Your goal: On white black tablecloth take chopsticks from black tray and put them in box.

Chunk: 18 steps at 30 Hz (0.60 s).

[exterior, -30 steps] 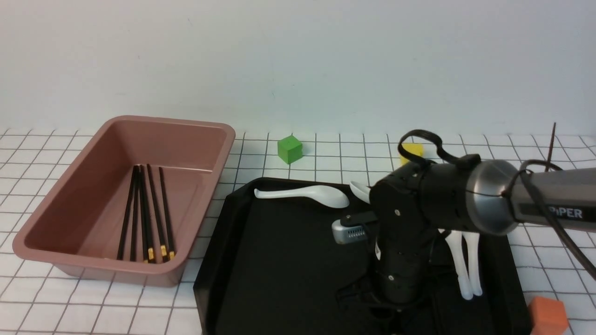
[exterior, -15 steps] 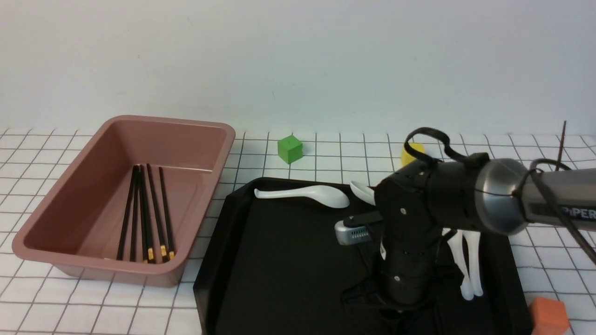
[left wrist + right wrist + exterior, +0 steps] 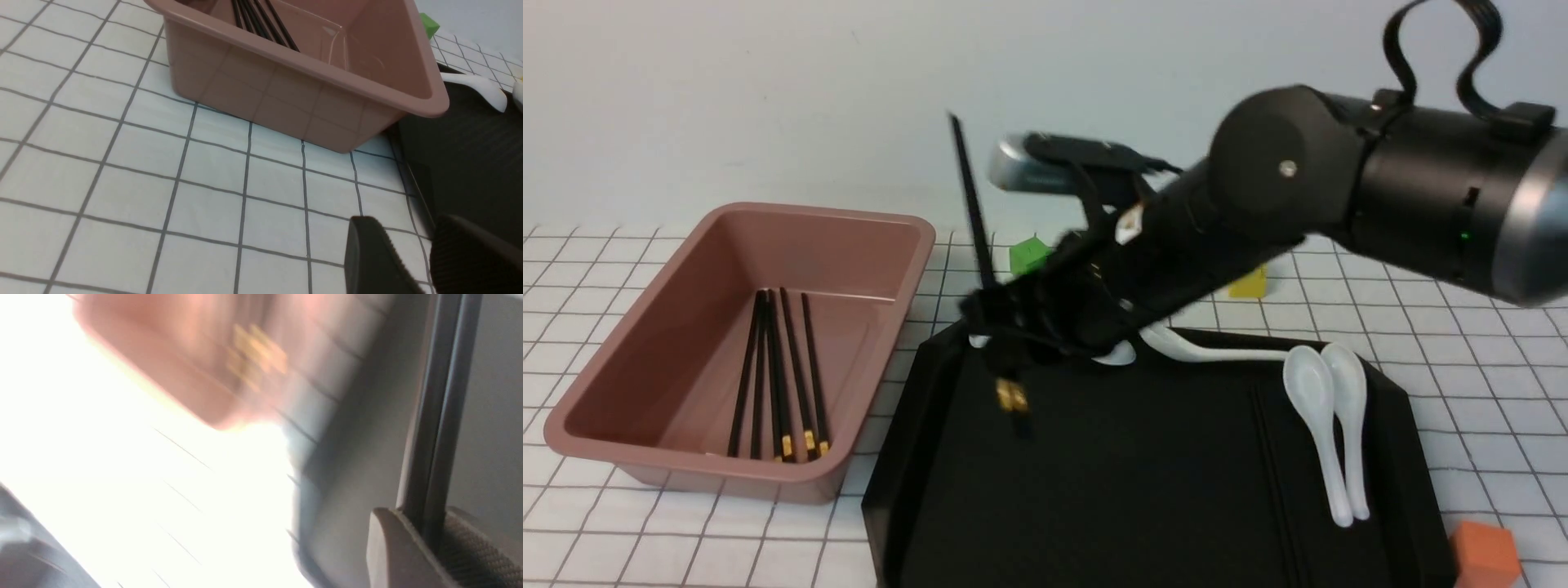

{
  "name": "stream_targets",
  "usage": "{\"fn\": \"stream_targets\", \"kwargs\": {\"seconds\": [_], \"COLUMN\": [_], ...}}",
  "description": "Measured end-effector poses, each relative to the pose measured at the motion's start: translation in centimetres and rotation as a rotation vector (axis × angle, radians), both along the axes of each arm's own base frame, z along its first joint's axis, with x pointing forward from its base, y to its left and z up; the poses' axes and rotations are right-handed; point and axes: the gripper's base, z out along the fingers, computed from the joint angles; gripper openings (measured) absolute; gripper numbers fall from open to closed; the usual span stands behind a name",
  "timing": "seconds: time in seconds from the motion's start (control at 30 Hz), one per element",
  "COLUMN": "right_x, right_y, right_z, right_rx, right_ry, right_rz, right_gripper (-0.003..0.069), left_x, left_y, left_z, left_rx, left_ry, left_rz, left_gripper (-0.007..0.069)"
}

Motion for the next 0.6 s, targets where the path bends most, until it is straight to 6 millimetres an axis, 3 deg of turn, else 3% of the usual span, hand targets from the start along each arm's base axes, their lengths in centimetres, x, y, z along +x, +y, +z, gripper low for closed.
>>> {"fn": "stream_targets", "kwargs": {"seconds": [0.17, 0.3, 0.4, 0.47, 0.6], "right_x": [1.6, 3.1, 3.6, 4.0, 4.1], "right_y": [5.6, 9.4, 10.3, 10.7, 10.6], "right_z": [0.1, -3.1, -5.1, -7.2, -8.1], "right_rx": [0.155, 0.194, 0.179, 0.156, 0.127], "right_ry": [-0.183, -0.268, -0.272, -0.255, -0.22], "right_rz": [0.045, 0.013, -0.005, -0.017, 0.021], "right_gripper": [0.0141, 0.0141, 0.0158, 0.0209, 0.0314], "left_x": [0.0, 0.0, 0.0, 0.0, 0.0], "left_y": [0.0, 0.0, 0.0, 0.0, 0.0], "left_z": [0.0, 0.0, 0.0, 0.0, 0.0], "left_rx": [0.0, 0.0, 0.0, 0.0, 0.0], "left_ry": [0.0, 0.0, 0.0, 0.0, 0.0], "left_rz": [0.0, 0.0, 0.0, 0.0, 0.0], "left_gripper": [0.0238, 0.0238, 0.0238, 0.0238, 0.0238]}}
